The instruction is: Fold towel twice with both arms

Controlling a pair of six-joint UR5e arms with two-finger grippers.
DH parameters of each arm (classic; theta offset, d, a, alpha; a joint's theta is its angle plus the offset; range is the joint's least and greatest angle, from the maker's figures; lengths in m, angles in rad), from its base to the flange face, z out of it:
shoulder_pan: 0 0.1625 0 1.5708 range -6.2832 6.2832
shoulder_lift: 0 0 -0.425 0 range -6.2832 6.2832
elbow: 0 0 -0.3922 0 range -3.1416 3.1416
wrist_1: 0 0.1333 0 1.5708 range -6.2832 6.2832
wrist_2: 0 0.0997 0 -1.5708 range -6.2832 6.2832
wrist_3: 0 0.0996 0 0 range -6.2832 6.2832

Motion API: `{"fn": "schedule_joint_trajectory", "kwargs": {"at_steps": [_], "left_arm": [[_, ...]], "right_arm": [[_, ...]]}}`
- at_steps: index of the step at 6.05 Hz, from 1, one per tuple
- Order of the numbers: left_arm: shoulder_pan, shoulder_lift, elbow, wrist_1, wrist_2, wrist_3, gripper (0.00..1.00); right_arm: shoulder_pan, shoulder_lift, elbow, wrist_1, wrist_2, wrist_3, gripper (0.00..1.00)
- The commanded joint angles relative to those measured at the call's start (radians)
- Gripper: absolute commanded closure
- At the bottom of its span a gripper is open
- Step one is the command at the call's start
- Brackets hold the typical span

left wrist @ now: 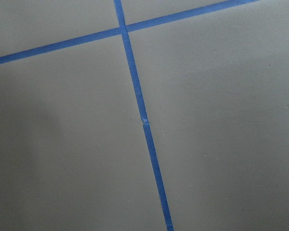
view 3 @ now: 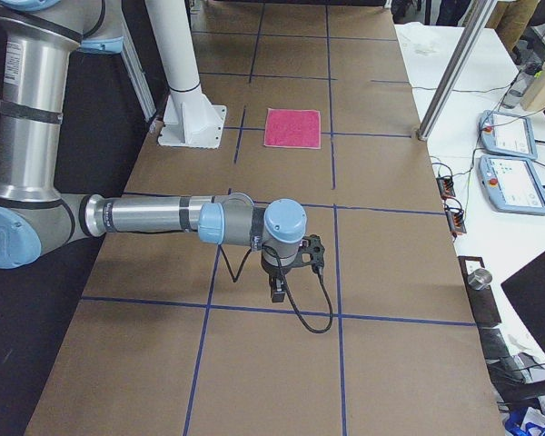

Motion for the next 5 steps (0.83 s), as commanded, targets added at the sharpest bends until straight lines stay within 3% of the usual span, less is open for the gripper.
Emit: {"fn": "schedule_joint_trajectory", "kwargs": {"at_steps": [1, 3, 4, 5], "left_arm": [[0.002, 0.000, -0.010, -0.002, 0.000, 0.000, 0.00], [0.026, -0.011, -0.011, -0.003, 0.012, -0.003, 0.00], [0.029, -0.068, -0.008, -0.005, 0.005, -0.009, 0.00], [0.031, -0.174, 0.012, -0.008, 0.009, -0.011, 0.00]], "right_arm": [[0.001, 0.002, 0.001, 0.000, 0.000, -0.001, 0.00], [-0.011, 0.014, 0.007, 0.012, -0.002, -0.006, 0.00], [-0.027, 0.014, 0.004, 0.137, -0.002, 0.020, 0.00], [-0.043, 0.021, 0.010, 0.161, -0.003, 0.086, 0.00]]}}
